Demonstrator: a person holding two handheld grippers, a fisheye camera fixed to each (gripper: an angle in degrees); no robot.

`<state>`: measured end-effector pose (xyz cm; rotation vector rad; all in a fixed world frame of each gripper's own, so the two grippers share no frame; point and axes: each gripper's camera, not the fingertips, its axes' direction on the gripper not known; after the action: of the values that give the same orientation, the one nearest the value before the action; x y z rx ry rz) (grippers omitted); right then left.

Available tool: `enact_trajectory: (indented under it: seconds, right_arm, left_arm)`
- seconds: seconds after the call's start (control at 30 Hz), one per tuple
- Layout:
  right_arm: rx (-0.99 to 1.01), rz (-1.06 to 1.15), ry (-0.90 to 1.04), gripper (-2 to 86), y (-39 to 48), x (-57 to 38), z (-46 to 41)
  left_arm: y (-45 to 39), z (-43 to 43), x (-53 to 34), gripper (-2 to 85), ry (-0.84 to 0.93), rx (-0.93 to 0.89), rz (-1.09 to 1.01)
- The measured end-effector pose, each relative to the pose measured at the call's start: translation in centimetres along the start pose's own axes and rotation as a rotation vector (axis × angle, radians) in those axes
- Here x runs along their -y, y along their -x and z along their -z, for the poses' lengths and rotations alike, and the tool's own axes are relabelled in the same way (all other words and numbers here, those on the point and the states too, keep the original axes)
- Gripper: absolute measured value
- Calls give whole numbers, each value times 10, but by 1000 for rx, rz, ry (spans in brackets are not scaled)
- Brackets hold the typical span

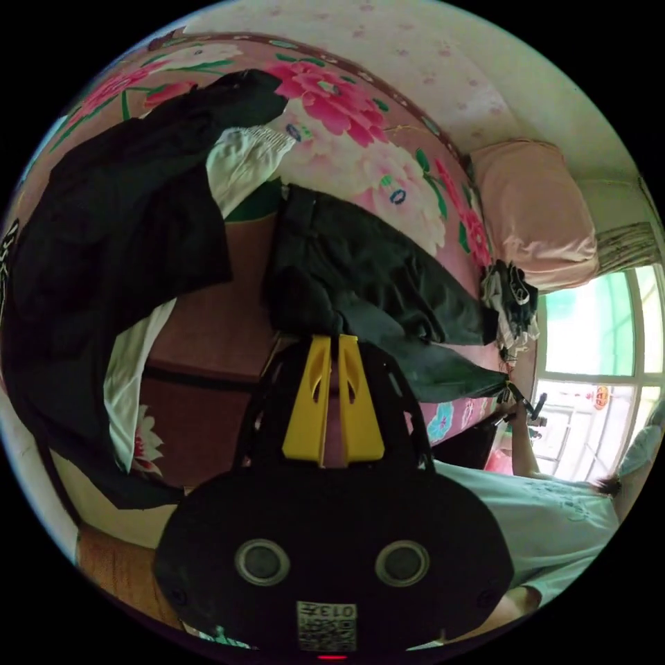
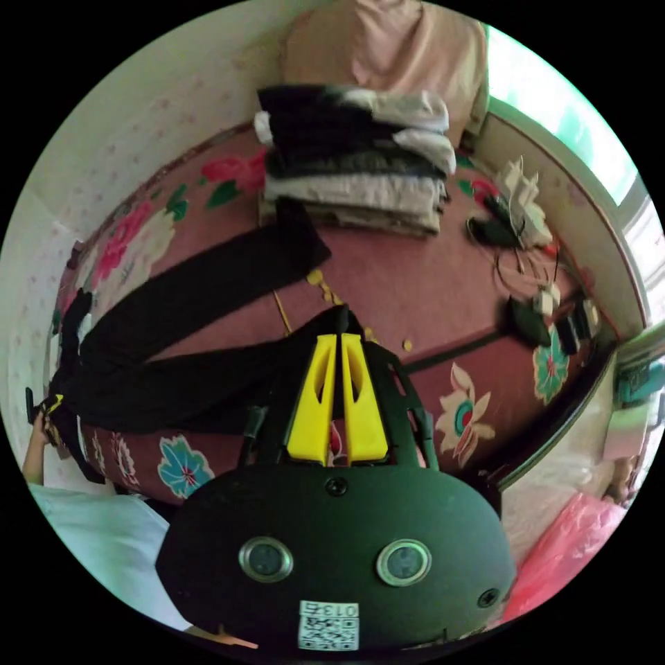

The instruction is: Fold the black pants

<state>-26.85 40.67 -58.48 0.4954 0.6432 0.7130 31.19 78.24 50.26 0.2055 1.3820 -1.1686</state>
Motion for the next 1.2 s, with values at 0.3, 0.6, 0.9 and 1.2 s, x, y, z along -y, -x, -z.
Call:
enact_trajectory:
  seconds: [0.3,0.6,0.9,1.2]
  right_arm:
    - [81,101,-246,14,-21,2,112]
    - [-7,-40,429,33,-70,-90,-86]
    - [-130,-109,361,97,-59,-102,-66]
    - [-396,-66,317,55,-2,-93,-64]
  left_arm:
    - [-58,43,-15,6,-35,-89,-94]
    - [-52,-47,-71,8,268,-52,156]
    - [-130,-30,-86,22,259,150,115]
    - [-400,-127,4,42,342,305,-676]
